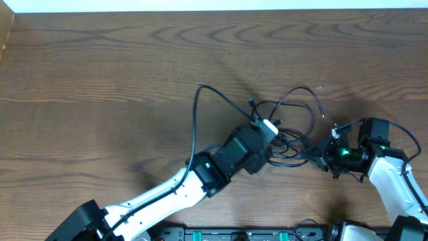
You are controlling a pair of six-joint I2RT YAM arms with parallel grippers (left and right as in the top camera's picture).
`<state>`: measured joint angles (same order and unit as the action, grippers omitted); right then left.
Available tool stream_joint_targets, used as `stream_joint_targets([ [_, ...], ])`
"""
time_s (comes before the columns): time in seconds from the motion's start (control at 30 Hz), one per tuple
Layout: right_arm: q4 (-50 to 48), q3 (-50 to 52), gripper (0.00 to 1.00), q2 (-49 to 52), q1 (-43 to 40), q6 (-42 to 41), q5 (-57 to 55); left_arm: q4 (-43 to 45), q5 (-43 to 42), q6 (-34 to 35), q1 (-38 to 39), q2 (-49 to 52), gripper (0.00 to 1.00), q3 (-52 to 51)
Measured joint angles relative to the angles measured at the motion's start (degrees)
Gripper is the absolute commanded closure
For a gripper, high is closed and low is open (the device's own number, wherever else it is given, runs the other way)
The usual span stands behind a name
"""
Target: Untangle cables
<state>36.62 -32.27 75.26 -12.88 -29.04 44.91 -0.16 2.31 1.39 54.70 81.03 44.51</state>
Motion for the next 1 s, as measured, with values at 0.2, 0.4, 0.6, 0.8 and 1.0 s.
stream_joint_targets([
  [0.2, 0.04, 0.0, 0.99, 0.0, 0.0, 0.0, 0.0, 0.2, -0.94, -4.55, 3.85, 0.13, 0.27, 0.0],
  [0.4, 0.66, 0.0, 0.99, 0.0, 0.0, 0.0, 0.02, 0.83, -1.11, -6.21, 5.27, 2.54, 0.26, 0.0],
  [0.6, 1.31, 0.0, 0.99, 0.0, 0.0, 0.44, -0.42, 5.16, -0.39, -6.38, 5.31, 7.89, 0.26, 0.0],
  [0.8, 1.4, 0.0, 0.99, 0.0, 0.0, 0.98, -0.72, 6.49, 0.85, -6.38, 5.31, 8.76, 0.26, 0.0],
  [1.0, 2.03, 0.0, 0.99, 0.0, 0.0, 1.03, -0.76, 7.02, 2.25, -6.4, 5.31, 9.33, 0.34, 0.0],
])
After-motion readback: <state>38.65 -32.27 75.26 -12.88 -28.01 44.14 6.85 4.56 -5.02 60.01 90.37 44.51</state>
